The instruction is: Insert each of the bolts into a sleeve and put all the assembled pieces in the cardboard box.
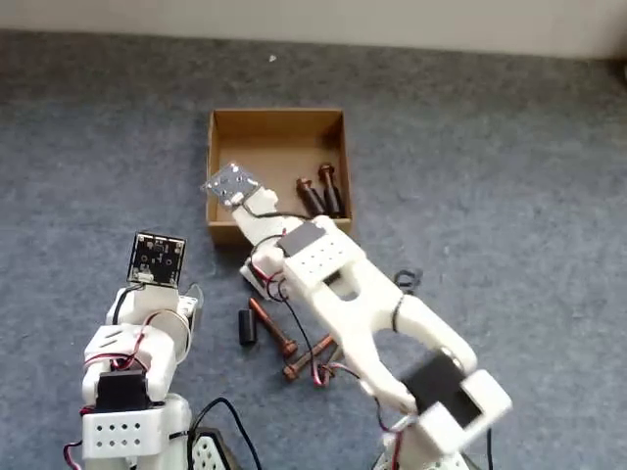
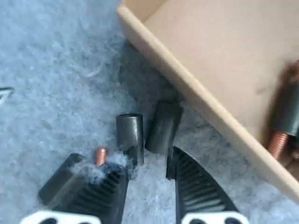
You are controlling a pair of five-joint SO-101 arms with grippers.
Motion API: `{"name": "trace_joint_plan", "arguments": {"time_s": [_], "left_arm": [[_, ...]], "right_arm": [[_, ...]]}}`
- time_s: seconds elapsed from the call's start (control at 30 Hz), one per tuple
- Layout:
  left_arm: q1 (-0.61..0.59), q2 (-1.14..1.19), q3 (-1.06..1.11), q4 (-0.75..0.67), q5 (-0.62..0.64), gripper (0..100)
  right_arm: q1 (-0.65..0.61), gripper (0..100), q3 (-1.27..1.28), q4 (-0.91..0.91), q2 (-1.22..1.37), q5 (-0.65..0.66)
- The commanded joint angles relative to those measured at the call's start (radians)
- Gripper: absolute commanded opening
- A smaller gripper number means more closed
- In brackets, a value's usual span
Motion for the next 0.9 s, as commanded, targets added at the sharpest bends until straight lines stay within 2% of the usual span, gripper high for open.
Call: {"name": "trace_joint_plan", "arguments": {"time_s": [0.0,0.23,0.5,0.6,0.87], "left_arm": [[-0.015,-0.005,-0.005,-0.018,-0.014,19],[-0.015,-0.005,-0.005,-0.018,-0.014,19],[-0.015,-0.005,-0.005,-0.018,-0.014,19],[-0.015,-0.005,-0.005,-0.018,-0.014,19],[-0.015,-0.005,-0.005,-0.018,-0.014,19]], "right_arm": [[-0.013,9.7,-0.127,0.05,0.071,0.008],[-0.008,9.5,-0.305,0.139,0.223,0.008],[0.028,8.8,-0.331,0.14,0.354,0.008],[0.031,0.5,-0.326,0.15,0.352,0.012],[0.045,0.5,-0.415,0.372,0.213,0.011]]}}
